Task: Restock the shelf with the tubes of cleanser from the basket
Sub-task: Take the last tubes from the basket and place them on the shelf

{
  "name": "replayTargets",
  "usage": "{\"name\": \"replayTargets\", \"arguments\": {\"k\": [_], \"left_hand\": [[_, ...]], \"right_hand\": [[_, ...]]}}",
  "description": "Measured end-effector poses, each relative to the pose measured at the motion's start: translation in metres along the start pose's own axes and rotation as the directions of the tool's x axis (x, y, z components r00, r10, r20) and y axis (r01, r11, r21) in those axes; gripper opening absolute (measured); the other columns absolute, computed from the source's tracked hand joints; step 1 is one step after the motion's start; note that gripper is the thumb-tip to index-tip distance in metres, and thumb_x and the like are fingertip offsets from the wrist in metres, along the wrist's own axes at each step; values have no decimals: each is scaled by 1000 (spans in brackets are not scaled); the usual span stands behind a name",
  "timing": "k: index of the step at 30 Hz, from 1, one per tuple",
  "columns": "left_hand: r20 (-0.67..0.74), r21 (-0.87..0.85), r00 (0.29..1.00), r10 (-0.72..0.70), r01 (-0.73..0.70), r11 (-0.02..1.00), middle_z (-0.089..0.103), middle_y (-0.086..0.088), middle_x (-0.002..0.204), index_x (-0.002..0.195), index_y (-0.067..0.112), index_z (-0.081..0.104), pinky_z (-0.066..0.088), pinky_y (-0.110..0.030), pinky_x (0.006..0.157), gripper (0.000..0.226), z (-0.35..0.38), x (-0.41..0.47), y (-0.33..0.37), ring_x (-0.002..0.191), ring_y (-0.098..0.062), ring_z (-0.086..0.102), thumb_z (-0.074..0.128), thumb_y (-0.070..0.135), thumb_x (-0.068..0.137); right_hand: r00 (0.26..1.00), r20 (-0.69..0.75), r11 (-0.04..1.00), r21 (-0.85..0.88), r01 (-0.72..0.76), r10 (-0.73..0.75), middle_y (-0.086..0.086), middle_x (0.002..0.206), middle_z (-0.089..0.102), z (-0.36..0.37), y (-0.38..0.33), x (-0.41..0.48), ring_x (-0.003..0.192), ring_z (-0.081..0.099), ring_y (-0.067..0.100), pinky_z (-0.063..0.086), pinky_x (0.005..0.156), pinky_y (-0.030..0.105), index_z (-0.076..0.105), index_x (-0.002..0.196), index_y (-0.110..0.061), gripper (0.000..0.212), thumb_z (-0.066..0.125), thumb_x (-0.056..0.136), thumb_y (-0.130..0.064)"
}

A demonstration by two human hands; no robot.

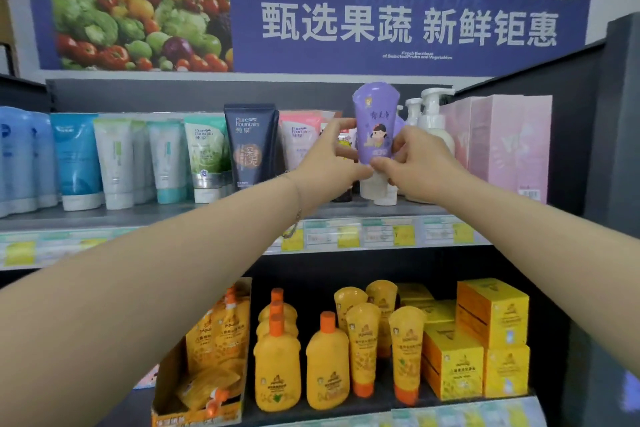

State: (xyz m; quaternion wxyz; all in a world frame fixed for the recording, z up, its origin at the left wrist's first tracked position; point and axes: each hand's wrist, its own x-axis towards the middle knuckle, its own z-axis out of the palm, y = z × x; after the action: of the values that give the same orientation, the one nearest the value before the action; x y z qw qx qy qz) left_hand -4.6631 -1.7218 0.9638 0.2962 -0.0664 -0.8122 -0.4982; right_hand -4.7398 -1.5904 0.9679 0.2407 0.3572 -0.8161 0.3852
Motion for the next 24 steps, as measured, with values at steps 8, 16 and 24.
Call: {"name": "replayTargets", "arguments": {"k": [8,16,24], "left_hand": [[53,202,998,-37,26,979,63,4,105,147,38,21,58,-30,80,98,39,19,-21,88,-15,69,78,5,75],[26,234,999,-43,36,972,62,0,111,149,32,22,50,-17,72,96,49,27,-24,91,-5,62,80,18,75],[16,241,1000,11,-15,970,58,19,85,139,31,38,40,1,49,70,53,21,-17,62,19,57,71,6,83]], "right_hand": [[1000,11,999,42,-13,12,-6,64,49,0,41,3,59,46,8,31,51,24,41,71,-27,31,62,92,-20],[1000,-6,996,89,-10,11,-3,64,54,11,59,11,60,51,15,34,54,30,41,70,-25,31,64,91,-26],[1000,0,999,38,8,-8,0,84,56,14,60,13,78,54,20,35,57,28,47,96,-15,25,65,91,-32]]}}
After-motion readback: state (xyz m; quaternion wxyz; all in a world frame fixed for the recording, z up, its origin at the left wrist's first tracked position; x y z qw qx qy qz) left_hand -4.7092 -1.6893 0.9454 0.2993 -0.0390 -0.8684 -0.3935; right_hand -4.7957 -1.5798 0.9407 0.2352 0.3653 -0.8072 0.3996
